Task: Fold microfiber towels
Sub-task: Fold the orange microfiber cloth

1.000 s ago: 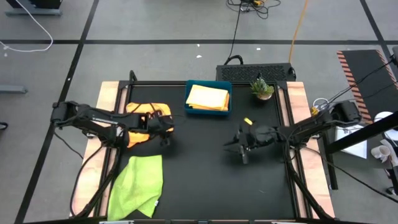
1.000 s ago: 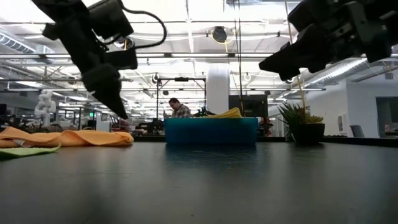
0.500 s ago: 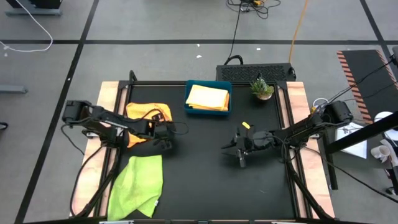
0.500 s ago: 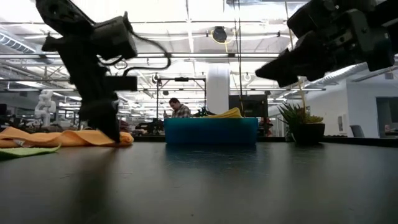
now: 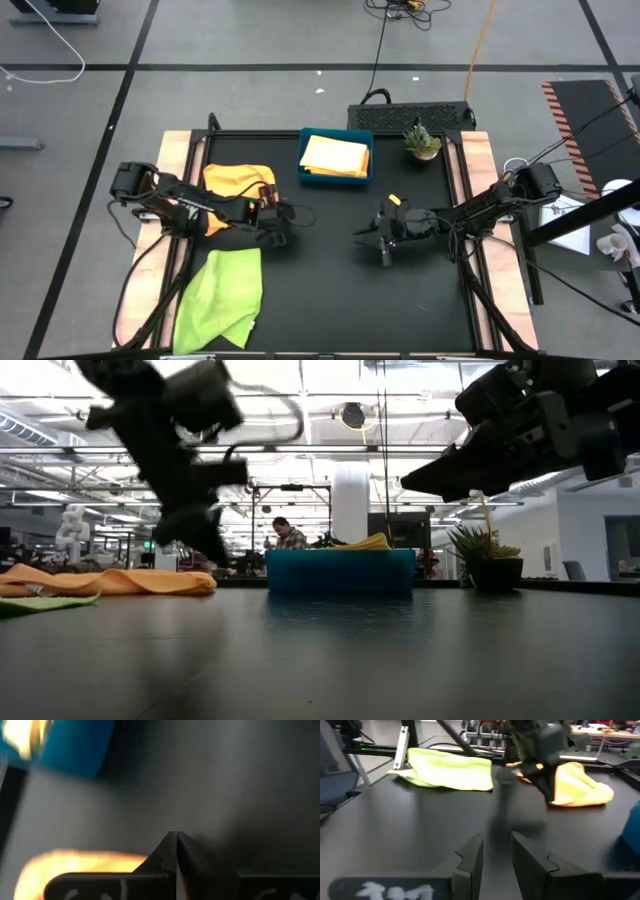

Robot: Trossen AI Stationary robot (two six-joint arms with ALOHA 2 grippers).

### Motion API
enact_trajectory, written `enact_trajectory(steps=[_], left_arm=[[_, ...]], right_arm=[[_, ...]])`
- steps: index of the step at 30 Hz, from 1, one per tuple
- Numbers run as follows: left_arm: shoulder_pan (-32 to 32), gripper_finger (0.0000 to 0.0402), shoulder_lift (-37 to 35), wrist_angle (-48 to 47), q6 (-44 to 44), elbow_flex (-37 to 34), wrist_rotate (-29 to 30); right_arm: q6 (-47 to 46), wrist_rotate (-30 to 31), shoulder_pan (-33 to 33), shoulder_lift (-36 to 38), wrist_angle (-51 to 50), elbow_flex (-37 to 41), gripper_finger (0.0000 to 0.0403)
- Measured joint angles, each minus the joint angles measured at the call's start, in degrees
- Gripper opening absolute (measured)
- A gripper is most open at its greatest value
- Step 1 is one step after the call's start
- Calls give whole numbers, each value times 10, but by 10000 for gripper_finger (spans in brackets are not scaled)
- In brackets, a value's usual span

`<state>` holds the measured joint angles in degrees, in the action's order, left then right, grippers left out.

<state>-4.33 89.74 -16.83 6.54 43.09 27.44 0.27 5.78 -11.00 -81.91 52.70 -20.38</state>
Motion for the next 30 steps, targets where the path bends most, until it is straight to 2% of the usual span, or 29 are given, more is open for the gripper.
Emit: enact_trajectory(steps=[6, 11, 14, 18, 24, 30], left_arm=[[-38, 2, 0, -21, -47, 101, -16], [-53, 6, -1, -132, -27, 156, 39], [-37, 22, -1, -143, 6, 141, 9], [-4, 67, -1, -111, 48, 82, -35], [35, 138, -1, -99, 89, 14, -45], [54, 173, -1, -57, 85, -22, -52]], right_arm=[[6, 3, 0, 0, 43, 0, 96], [-6, 3, 0, 0, 39, 0, 109], [-12, 3, 0, 0, 39, 0, 115], [-12, 2, 0, 0, 38, 0, 116], [-11, 0, -7, 0, 36, 0, 116], [-6, 2, -7, 0, 36, 0, 116]])
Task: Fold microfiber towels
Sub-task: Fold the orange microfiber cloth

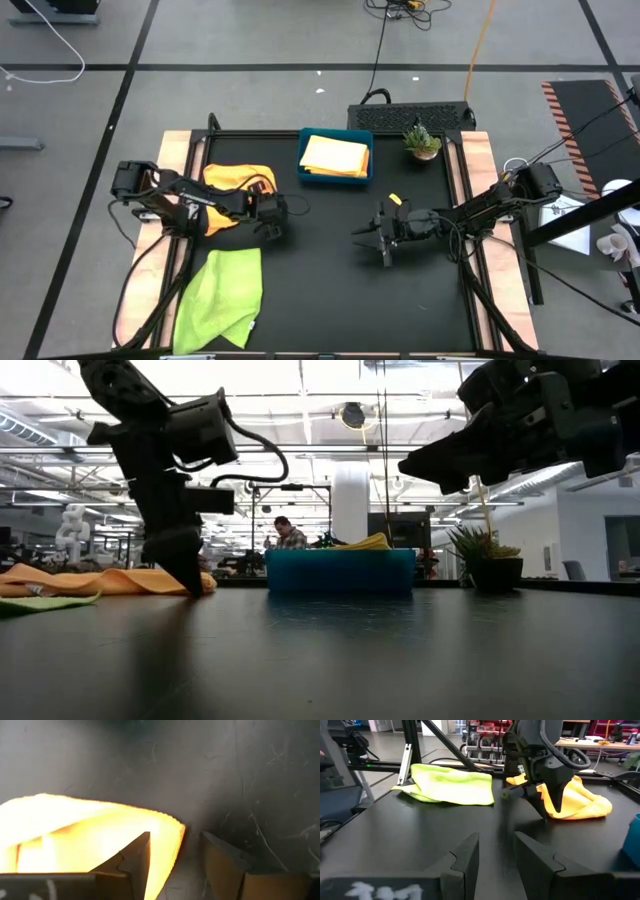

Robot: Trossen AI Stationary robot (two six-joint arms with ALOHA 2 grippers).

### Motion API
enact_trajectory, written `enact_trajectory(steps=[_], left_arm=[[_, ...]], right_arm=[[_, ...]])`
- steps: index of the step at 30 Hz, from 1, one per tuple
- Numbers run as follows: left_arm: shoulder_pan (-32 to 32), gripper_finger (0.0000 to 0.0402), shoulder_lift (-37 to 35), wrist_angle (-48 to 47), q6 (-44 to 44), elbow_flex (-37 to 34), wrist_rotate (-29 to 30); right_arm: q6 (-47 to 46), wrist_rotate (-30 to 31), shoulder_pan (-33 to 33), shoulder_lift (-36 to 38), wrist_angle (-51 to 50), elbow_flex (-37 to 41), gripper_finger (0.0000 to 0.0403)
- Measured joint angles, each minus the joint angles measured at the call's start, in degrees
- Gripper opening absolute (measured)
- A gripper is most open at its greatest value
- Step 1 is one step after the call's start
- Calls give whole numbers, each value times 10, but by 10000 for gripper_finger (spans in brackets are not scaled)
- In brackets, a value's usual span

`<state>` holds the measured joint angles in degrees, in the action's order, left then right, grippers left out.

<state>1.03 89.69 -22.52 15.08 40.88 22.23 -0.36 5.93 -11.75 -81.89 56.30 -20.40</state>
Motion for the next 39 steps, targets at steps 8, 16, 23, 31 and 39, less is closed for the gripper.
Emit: enact_trajectory(steps=[8, 16, 23, 31, 39], left_arm=[[0, 96, -1, 61, -70, -23, -1], [4, 5, 0, 54, -102, -26, 3], [-41, 2, -19, -10, -135, 81, -17], [-139, 1, -19, -15, -196, 218, -33], [-234, 0, -19, -11, -220, 274, -45]], right_arm=[[-27, 0, 0, 0, 0, 0, 116], [-75, 2, 0, 0, 0, 0, 116], [-58, -2, -14, 0, 46, 0, 116], [30, -17, -39, 0, -3, -55, 116], [42, -18, -42, 0, -64, -88, 117]])
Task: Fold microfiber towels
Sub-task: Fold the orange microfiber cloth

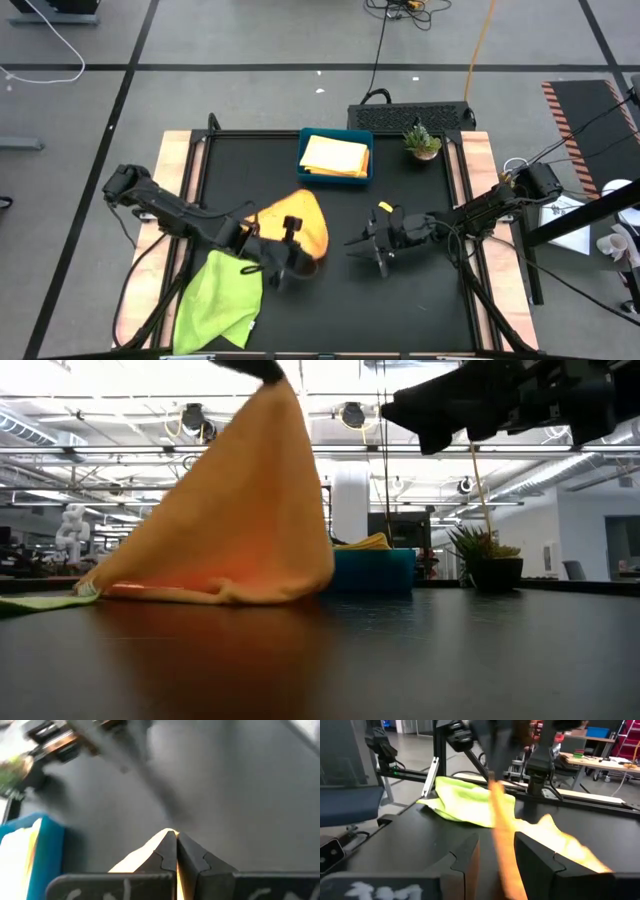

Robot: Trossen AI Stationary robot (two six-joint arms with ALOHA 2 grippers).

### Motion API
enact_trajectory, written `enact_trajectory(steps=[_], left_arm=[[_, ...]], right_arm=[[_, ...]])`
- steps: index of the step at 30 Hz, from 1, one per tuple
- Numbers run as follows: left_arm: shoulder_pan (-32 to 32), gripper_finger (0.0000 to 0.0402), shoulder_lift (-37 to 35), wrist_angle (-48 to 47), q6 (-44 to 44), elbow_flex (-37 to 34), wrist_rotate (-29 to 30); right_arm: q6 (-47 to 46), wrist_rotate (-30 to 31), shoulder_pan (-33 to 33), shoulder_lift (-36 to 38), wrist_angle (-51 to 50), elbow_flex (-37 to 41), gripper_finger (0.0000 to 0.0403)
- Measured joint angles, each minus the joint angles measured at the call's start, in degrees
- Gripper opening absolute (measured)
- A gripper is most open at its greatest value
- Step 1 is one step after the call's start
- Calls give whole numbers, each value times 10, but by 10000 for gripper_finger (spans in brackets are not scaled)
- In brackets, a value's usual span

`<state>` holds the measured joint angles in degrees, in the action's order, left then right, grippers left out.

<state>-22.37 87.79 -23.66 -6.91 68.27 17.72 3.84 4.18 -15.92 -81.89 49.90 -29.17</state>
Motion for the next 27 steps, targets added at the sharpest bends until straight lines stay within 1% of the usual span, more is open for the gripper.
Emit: enact_trajectory(steps=[3, 9, 13, 14, 16, 18, 19, 22, 25, 27], left_arm=[[-22, 0, 0, 0, -5, 8, 0], [-52, 0, -3, -13, -47, 26, 17], [-56, 0, -5, -50, -37, 44, 18], [-59, 0, -5, -65, -20, 48, 13], [-68, 0, -5, -76, 21, 51, -23], [-79, 0, -2, -69, 60, 36, -60], [-85, 0, 1, -72, 78, 26, -67], [-100, 0, 11, -82, 136, -10, -73], [-113, 0, 11, -73, 205, -44, -75], [-122, 0, 12, -70, 245, -65, -79]], right_arm=[[0, -15, 1, 0, 8, -1, 117], [1, -17, 1, 0, -2, -1, 117], [3, -15, 1, -15, -9, -2, 117], [3, -15, 3, -27, -4, -2, 117], [-10, -15, 7, -54, 4, -2, 117], [-18, -15, 12, -90, 29, -2, 117], [-19, -15, 15, -108, 43, -3, 117], [-21, -24, 28, -164, 66, -20, 117], [-23, -45, 42, -216, 68, -54, 117], [-22, -45, 49, -245, 61, -76, 117]])
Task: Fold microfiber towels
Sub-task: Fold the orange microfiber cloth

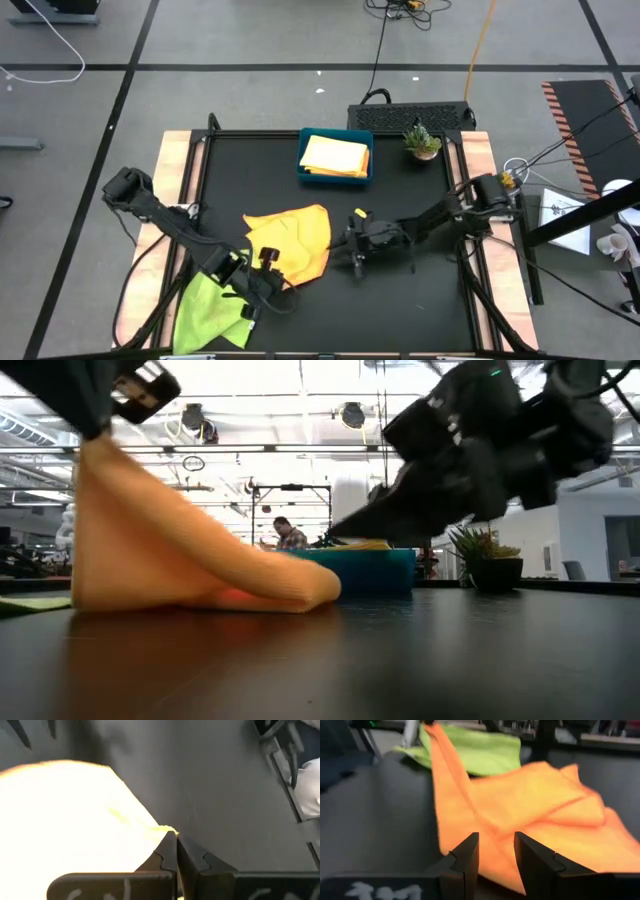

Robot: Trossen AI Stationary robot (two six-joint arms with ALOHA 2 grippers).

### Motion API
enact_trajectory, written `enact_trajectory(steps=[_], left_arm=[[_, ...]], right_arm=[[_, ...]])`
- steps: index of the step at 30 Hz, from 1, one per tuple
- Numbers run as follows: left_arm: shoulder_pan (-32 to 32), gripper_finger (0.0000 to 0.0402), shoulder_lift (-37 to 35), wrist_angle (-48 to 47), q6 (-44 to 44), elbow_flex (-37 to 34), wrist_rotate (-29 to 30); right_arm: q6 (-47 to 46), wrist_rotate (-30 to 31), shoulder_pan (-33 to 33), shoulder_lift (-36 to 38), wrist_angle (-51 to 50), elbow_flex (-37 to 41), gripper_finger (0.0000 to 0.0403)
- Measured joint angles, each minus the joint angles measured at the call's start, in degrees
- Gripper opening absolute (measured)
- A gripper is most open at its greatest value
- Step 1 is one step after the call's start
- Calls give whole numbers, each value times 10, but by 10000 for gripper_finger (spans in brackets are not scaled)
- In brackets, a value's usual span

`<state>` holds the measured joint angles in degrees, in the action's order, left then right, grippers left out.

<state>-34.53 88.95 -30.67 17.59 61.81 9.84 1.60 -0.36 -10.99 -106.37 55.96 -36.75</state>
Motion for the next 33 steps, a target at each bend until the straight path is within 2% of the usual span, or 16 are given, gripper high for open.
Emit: enact_trajectory(steps=[3, 8, 16, 23, 26, 33], left_arm=[[-14, 0, 0, 11, 32, -15, -1], [-33, 0, 0, 42, 46, -29, 5], [-67, 0, 0, 59, 82, -47, 34], [-82, 0, 0, 116, 116, -78, 37], [-89, 0, 0, 115, 145, -78, 40], [-106, 0, 0, 109, 138, -78, 67]], right_arm=[[7, 1, 17, -30, -34, -32, 117], [10, 2, 59, -40, -91, -53, 117], [6, -15, 117, -39, -96, -54, 116], [6, -29, 125, -41, -101, -62, 116], [6, -28, 125, -41, -146, -62, 116], [-17, -27, 121, -39, -212, -63, 116]])
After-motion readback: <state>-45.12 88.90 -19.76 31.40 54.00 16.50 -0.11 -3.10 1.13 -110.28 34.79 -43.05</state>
